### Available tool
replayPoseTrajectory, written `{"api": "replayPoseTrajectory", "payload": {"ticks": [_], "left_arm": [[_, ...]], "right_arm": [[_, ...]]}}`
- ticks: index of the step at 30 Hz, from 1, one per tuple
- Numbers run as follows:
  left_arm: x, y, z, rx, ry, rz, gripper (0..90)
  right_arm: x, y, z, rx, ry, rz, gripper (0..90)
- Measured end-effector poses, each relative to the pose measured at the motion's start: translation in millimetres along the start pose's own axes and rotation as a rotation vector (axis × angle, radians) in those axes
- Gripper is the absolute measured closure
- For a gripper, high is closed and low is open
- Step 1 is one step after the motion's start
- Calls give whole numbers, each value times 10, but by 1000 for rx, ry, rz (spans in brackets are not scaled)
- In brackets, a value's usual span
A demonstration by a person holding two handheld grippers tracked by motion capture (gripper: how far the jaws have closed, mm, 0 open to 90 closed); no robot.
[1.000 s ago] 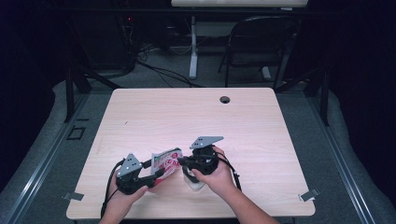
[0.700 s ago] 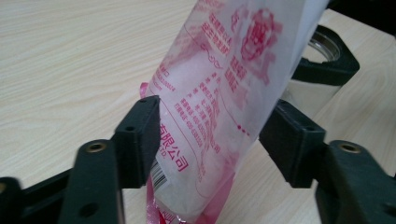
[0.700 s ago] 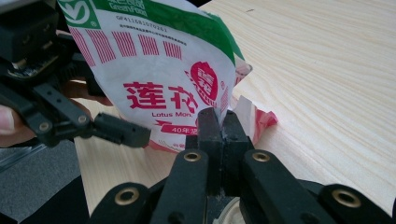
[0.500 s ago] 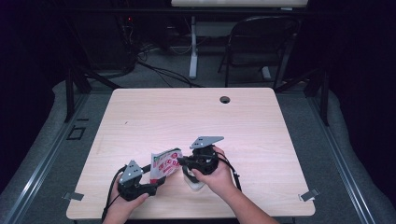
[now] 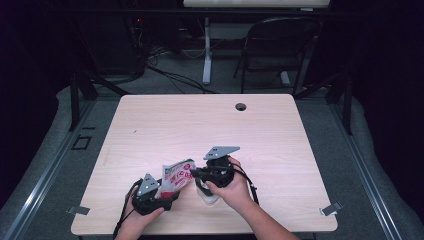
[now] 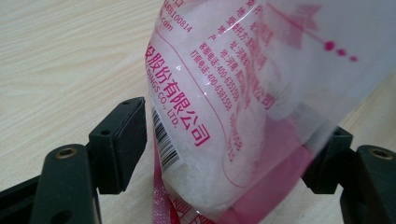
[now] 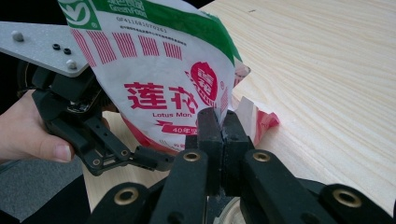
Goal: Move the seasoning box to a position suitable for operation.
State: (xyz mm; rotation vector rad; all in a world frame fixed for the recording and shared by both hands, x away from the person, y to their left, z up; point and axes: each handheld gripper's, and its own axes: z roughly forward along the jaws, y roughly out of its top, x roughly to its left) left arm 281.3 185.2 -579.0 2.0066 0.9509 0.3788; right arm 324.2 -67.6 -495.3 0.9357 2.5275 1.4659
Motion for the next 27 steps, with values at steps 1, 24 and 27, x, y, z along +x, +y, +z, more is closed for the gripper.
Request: {"api": "replayPoseTrajectory", "payload": {"ticks": [1, 24, 27], "left_arm": [[6, -2, 5, 2, -2, 1, 263], [95, 9, 145, 71, -16, -63, 248], [94, 16, 154, 75, -14, -59, 248]], "right_arm": [[2, -1, -1, 0, -2, 1, 899], [6, -38, -15, -5, 0, 4, 893], [8, -41, -23, 2, -1, -1, 893]]}}
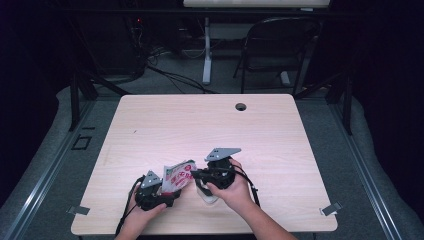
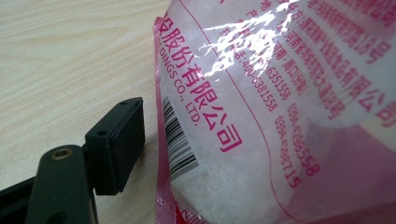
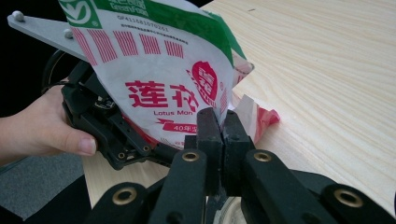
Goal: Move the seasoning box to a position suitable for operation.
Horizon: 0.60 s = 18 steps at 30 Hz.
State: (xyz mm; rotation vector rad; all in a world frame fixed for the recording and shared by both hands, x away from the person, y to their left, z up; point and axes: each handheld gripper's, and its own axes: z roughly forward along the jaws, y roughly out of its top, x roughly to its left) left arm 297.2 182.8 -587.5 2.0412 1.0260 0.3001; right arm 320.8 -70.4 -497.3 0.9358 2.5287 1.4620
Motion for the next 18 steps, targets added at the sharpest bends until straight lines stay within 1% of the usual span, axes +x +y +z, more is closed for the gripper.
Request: {"api": "replayPoseTrajectory", "payload": {"ticks": [1, 2, 4, 5, 7, 9, 11, 15, 18], "left_arm": [[-5, 3, 6, -4, 8, 3, 247], [-5, 7, 13, -4, 3, 4, 247], [-9, 19, 24, 1, 10, 14, 247], [-10, 25, 33, 2, 3, 13, 247], [-20, 35, 51, 10, 11, 15, 248], [-11, 43, 61, 22, 2, 19, 250], [-25, 51, 77, 41, 15, 24, 249], [-56, 53, 85, 50, 39, 47, 271], [-64, 53, 87, 52, 47, 49, 279]], "right_arm": [[3, -4, 1, -3, -2, 1, 892], [6, -8, 2, -6, -4, 3, 892], [7, -15, -1, -7, -4, 4, 892], [5, -17, -3, -7, -2, 4, 892], [6, -22, -8, -4, -4, 4, 891], [7, -26, -9, -3, -3, 4, 892], [8, -28, -13, 0, -5, 0, 891], [17, -35, -7, -6, -5, 7, 891], [20, -36, -9, -3, -5, 3, 891]]}}
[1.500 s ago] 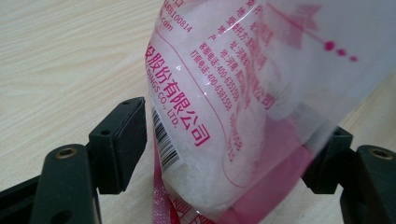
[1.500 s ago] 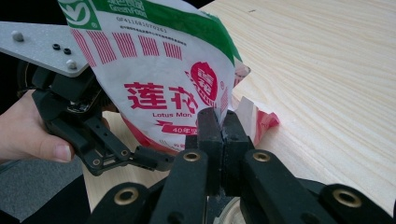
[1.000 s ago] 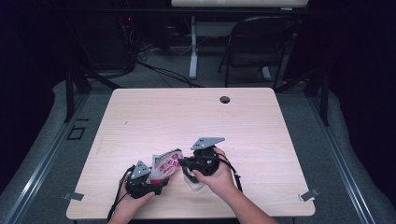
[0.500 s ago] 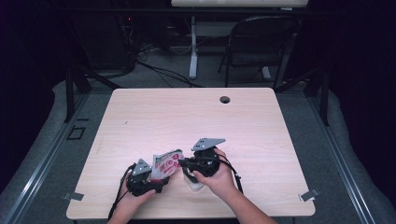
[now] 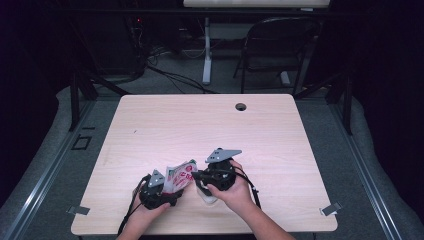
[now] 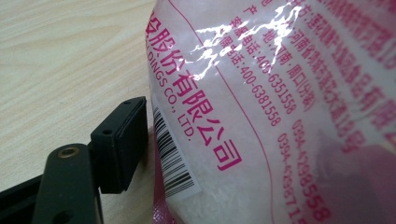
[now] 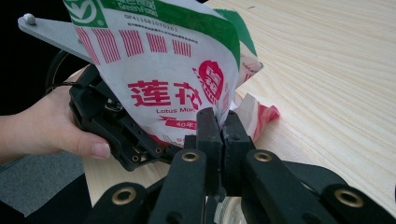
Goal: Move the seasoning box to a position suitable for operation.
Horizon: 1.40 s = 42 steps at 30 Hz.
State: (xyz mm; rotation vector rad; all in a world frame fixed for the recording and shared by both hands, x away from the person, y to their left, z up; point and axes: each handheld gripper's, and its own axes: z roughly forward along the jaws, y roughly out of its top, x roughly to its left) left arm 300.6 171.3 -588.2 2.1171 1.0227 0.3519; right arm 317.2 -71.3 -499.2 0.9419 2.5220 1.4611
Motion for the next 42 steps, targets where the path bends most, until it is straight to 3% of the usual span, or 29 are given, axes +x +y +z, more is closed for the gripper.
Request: {"api": "replayPoseTrajectory", "payload": {"ticks": [6, 26, 42], "left_arm": [[-45, 0, 14, 2, 43, 23, 300], [-54, -7, -1, -11, 67, 19, 437], [-87, -12, -11, -25, 91, 54, 570]], "right_arm": [[0, -3, 0, 1, 1, 0, 889], [-13, -5, -17, -6, 4, 6, 885], [-5, -3, -10, -11, 11, 7, 889]]}}
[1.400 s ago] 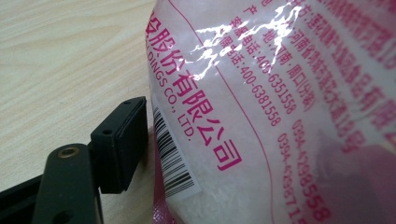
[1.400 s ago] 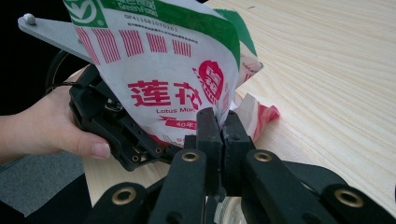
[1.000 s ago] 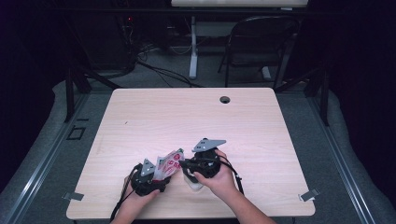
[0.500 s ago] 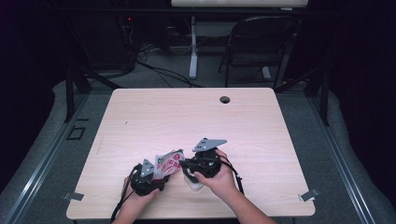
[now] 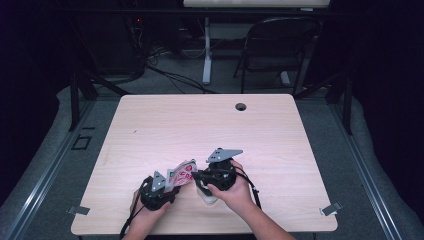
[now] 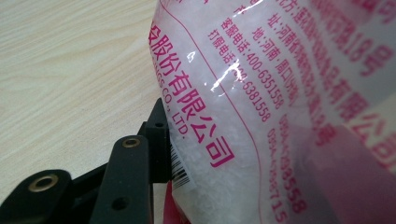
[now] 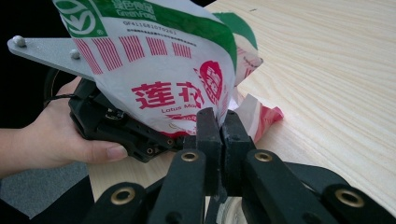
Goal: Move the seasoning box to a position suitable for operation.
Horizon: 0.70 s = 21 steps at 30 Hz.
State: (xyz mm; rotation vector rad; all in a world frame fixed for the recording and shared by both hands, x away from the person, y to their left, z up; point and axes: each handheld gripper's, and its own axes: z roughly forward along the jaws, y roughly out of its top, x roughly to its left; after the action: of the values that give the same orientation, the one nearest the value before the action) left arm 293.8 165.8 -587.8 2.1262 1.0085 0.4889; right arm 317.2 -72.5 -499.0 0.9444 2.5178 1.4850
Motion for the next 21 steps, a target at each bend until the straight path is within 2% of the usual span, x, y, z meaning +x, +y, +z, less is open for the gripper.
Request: {"api": "replayPoseTrajectory", "payload": {"ticks": [14, 21], "left_arm": [[8, 12, -30, -6, -6, -20, 599], [3, 63, -130, -33, 18, 3, 604]], "right_arm": [[11, 19, -9, -3, -7, -10, 900], [42, 58, -67, -27, 4, -16, 900]]}}
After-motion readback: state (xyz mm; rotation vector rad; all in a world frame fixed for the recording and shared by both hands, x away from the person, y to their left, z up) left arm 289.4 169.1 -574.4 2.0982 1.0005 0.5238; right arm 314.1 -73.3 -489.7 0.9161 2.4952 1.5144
